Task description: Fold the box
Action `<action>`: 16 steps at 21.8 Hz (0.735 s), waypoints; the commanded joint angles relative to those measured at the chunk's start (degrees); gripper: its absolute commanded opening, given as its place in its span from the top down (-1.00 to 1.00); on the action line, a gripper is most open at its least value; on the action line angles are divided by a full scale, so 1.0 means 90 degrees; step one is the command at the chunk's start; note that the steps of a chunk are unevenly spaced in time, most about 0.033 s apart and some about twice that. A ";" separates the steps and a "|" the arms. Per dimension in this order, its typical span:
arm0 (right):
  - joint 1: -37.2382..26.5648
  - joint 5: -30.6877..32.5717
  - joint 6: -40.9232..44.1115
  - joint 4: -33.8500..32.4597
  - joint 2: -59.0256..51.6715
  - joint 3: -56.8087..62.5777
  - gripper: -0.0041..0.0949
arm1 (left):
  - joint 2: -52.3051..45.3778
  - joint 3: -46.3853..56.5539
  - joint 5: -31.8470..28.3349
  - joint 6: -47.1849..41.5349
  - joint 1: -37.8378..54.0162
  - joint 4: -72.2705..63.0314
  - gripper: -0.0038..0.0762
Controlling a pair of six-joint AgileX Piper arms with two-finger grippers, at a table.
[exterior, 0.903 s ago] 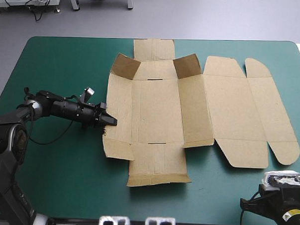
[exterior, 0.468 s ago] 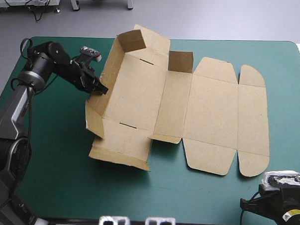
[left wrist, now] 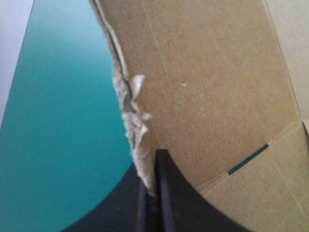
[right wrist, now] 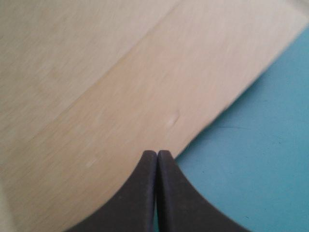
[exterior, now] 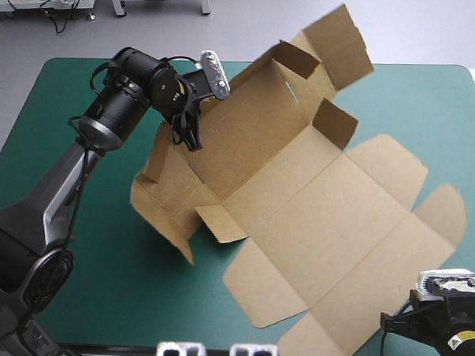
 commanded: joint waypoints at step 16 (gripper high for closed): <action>-0.0024 -0.0391 -0.0386 0.0429 0.2571 -0.4383 0.95 | -0.0667 0.0255 -0.1282 -0.0943 -0.2819 0.3607 0.92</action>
